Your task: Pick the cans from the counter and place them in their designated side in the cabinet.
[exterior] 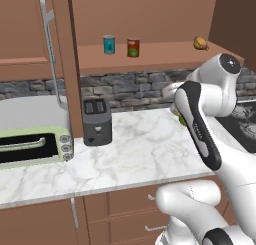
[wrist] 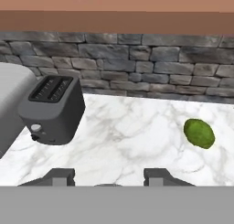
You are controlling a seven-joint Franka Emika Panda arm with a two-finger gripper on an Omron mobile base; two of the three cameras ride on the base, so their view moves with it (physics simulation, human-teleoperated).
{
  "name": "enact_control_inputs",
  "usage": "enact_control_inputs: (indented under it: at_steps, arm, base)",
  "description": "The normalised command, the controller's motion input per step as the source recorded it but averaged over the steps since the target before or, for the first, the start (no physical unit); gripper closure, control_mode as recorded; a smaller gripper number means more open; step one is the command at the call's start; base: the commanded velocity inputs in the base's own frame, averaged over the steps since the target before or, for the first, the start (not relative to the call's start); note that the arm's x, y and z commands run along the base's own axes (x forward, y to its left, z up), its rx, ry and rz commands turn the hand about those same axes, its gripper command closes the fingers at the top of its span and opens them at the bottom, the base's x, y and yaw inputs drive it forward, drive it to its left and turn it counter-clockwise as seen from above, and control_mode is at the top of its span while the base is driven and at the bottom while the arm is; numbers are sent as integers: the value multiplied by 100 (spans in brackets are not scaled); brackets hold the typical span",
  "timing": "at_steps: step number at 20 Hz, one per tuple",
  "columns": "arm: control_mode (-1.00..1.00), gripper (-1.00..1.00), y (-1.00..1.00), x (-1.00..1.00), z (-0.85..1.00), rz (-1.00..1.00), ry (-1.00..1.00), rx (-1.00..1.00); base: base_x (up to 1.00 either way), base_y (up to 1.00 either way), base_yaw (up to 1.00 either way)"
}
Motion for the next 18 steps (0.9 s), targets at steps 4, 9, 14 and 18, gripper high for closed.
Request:
enact_control_inputs:
  at_steps: [4,9,14,18]
  arm:
    - [-100,100,16,-9,22,3,-2,0]
    - [-100,100,12,-2,22,3,-3,0]
    - [-100,100,13,0,24,3,-3,0]
    - [-100,100,13,0,24,2,-4,0]
  base:
    - [0,0,0]
    - [0,0,0]
    - [0,0,0]
    - [0,0,0]
